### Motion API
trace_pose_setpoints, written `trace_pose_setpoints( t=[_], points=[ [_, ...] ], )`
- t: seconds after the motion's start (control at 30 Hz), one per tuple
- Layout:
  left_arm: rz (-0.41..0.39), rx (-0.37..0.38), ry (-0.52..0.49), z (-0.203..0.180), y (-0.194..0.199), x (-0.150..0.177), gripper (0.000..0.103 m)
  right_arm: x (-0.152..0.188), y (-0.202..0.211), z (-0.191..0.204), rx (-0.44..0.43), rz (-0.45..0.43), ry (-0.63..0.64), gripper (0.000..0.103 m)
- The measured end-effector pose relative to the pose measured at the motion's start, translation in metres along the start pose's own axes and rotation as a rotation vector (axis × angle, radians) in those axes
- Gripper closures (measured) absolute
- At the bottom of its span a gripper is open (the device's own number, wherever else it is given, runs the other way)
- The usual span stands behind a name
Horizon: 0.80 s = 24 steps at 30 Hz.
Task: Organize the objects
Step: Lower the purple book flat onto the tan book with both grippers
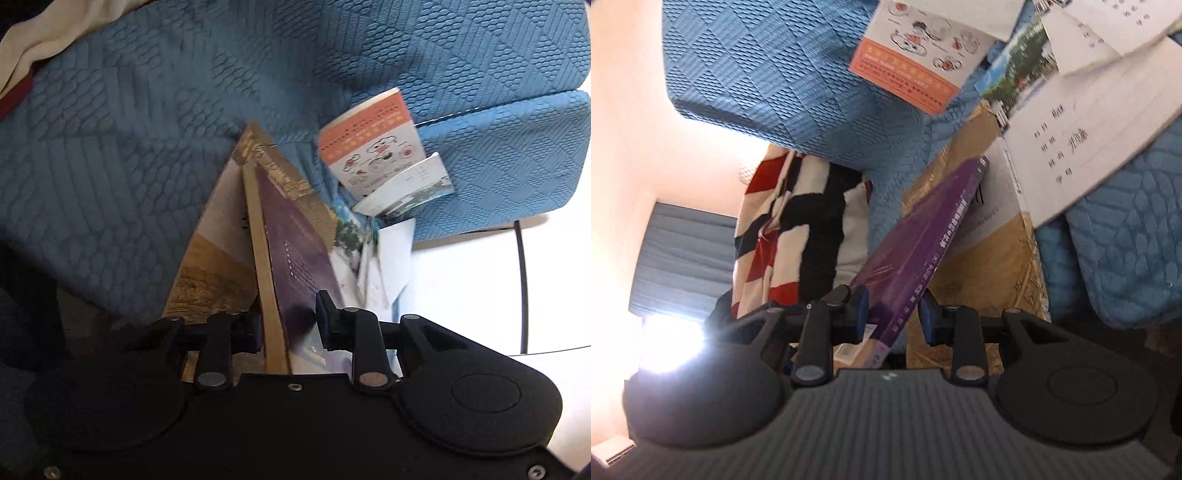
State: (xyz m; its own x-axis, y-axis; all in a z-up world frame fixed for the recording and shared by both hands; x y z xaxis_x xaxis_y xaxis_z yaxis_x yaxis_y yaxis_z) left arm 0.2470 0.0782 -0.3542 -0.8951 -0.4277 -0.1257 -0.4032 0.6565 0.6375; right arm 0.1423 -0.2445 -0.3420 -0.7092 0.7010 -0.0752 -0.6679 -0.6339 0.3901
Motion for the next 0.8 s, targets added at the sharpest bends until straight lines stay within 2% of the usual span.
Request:
trace_pose_setpoints(
  t=[0.37, 0.63, 0.7, 0.77, 0.8],
  points=[
    [0.007, -0.027, -0.013, 0.008, -0.004, 0.004, 0.071, 0.004, -0.006, -0.003, 0.049, 0.02, -0.023, 0.071],
    [0.028, -0.109, -0.063, 0.005, -0.014, 0.01, 0.059, 0.007, -0.012, -0.008, 0.103, 0.035, -0.023, 0.07],
    [0.027, -0.136, -0.072, 0.005, -0.016, 0.011, 0.053, 0.008, -0.014, -0.007, 0.149, 0.035, -0.01, 0.07],
    [0.022, -0.183, -0.084, 0.005, -0.017, 0.012, 0.052, 0.009, -0.016, -0.006, 0.194, 0.039, 0.005, 0.069],
    [0.02, -0.202, -0.092, 0.005, -0.017, 0.013, 0.05, 0.01, -0.018, -0.006, 0.216, 0.045, 0.011, 0.065]
  ],
)
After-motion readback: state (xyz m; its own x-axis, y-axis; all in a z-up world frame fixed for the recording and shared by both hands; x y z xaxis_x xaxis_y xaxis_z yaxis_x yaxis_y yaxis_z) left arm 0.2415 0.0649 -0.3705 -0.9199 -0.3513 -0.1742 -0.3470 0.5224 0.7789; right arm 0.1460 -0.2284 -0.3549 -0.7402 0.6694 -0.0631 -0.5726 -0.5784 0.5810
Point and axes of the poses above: each gripper's, at about its wrist camera, not at the fingertips, and y roughly against the way its jaws point, z to its left, x to its underside, the point moved 1 cm from there along -y, roughly the way its jaws point, and after that the axes turned 5 degrees about -y, right-handed, at the moved point
